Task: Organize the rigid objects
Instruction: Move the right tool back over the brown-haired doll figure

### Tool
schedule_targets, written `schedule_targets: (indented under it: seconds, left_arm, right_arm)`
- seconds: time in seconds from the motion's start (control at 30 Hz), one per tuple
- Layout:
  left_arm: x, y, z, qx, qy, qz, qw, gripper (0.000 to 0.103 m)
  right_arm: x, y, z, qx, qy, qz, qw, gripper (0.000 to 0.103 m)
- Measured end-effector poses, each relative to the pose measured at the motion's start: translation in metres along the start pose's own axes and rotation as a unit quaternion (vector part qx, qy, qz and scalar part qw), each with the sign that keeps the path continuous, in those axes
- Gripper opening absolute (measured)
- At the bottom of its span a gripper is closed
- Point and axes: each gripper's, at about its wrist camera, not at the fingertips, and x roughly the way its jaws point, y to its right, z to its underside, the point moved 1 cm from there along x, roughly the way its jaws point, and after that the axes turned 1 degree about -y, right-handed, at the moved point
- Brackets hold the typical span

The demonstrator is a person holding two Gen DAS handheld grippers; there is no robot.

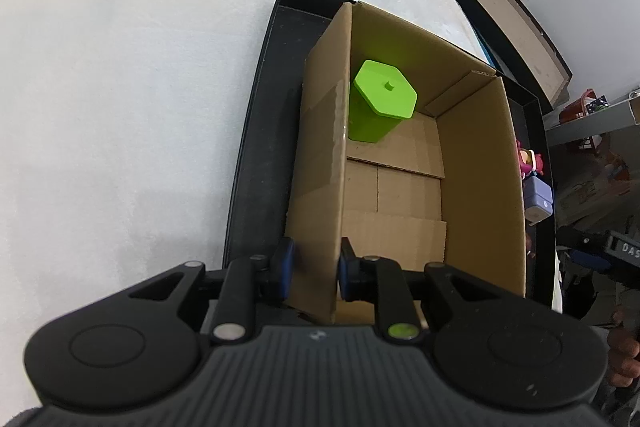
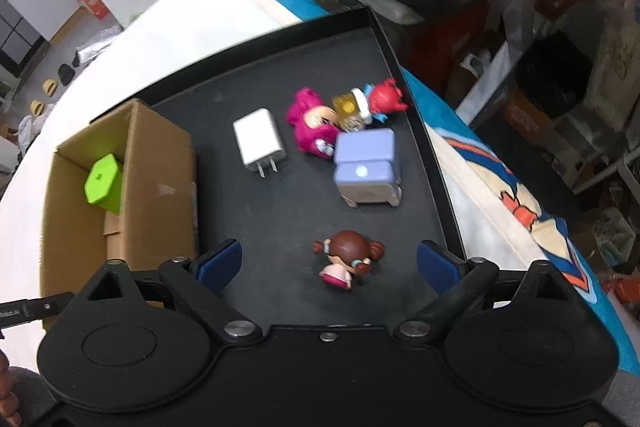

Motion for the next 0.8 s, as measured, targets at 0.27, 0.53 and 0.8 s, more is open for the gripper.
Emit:
schedule_targets:
  seconds: [0.27, 0.53, 0.8]
  left_arm:
    - [0.001, 0.003, 0.000, 0.000, -0.001, -0.007, 1.0000, 0.020]
    - [0.002, 0.004, -0.001, -0.003, -0.001, -0.012, 0.9999, 0.020]
    - [0.003, 0.002, -0.002, -0.002, -0.004, -0.009, 0.9999, 0.020]
  right_arm:
    - [0.026, 0.012, -0.001, 0.004, -0.028, 0.009, 1.000, 0.095]
    - [0.052, -0.003, -0.003, -0.051, -0.056, 0.046, 0.996, 0.094]
    - [0.069, -0.023, 0.004, -0.110, -0.056, 0.103, 0.987, 0.070]
